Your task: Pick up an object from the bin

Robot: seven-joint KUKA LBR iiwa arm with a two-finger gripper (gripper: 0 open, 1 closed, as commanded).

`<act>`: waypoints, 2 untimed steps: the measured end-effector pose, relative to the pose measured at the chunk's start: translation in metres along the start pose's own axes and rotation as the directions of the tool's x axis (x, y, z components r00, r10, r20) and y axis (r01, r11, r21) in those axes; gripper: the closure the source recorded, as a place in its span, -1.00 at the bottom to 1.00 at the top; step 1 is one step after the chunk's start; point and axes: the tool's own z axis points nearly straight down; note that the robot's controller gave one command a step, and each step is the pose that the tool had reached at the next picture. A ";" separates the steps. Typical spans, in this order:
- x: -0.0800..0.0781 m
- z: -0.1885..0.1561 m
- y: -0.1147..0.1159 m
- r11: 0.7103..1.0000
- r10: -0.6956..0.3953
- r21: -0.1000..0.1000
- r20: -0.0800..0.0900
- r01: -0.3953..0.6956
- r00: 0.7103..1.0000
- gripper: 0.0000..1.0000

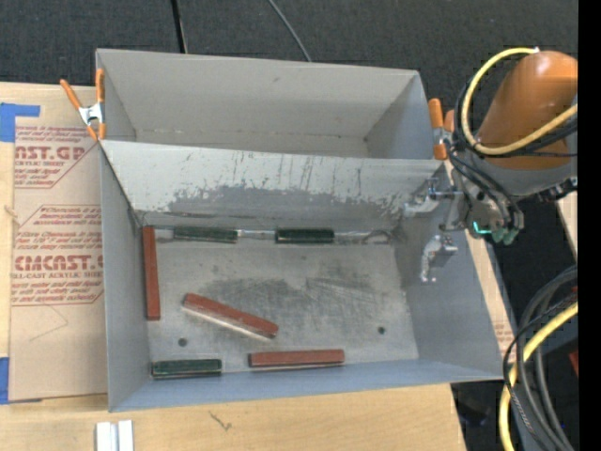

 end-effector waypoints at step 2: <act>-0.008 0.092 0.063 1.000 0.019 -0.003 -0.004 -0.019 1.000 -1.00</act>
Offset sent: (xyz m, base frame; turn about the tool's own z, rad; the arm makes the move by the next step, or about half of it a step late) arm 0.0000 0.0000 0.0000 0.0000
